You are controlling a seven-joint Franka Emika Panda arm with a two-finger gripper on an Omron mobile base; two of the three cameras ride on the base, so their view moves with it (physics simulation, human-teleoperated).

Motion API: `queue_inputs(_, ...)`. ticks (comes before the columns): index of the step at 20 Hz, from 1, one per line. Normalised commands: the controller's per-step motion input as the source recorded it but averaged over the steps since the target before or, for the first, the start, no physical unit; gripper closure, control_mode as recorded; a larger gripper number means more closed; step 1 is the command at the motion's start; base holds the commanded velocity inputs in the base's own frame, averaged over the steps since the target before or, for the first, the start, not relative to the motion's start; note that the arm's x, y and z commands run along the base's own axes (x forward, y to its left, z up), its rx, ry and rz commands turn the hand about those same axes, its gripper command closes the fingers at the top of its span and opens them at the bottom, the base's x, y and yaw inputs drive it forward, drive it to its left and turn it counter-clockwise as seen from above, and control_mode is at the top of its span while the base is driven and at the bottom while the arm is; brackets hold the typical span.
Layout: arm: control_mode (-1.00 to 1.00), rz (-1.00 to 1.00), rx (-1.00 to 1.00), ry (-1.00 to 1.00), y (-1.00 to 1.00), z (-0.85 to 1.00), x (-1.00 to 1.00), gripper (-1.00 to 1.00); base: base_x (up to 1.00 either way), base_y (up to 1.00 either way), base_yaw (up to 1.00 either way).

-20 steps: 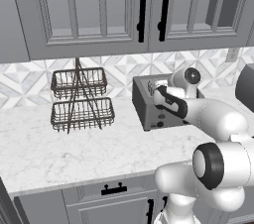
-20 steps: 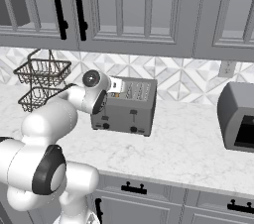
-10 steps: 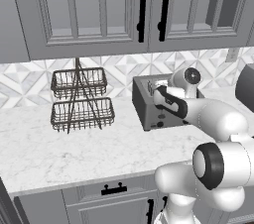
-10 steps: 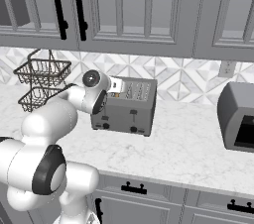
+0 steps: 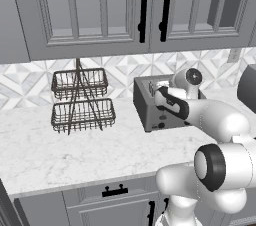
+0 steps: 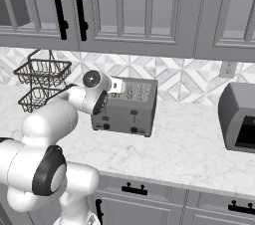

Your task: Start the toaster. Once the lever pops up, take the bread to the plate on the dining counter.

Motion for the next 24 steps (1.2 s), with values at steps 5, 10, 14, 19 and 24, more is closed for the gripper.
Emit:
queue_inputs(5, -1.0, 0.0, 0.0, 0.0, 0.0, 0.0, 0.0, -1.0, 0.0, 0.0, 0.0)
queue_inputs(10, -1.0, 0.0, 0.0, 0.0, 0.0, 0.0, 0.0, -1.0, 0.0, 0.0, 0.0)
queue_inputs(14, -1.0, 0.0, 0.0, 0.0, 0.0, 0.0, 0.0, -1.0, 0.0, 0.0, 0.0)
queue_inputs(19, -1.0, 0.0, 0.0, 0.0, 0.0, 0.0, 0.0, -1.0, 0.0, 0.0, 0.0)
queue_inputs(24, -1.0, 0.0, 0.0, 0.0, 0.0, 0.0, 0.0, -1.0, 0.0, 0.0, 0.0)
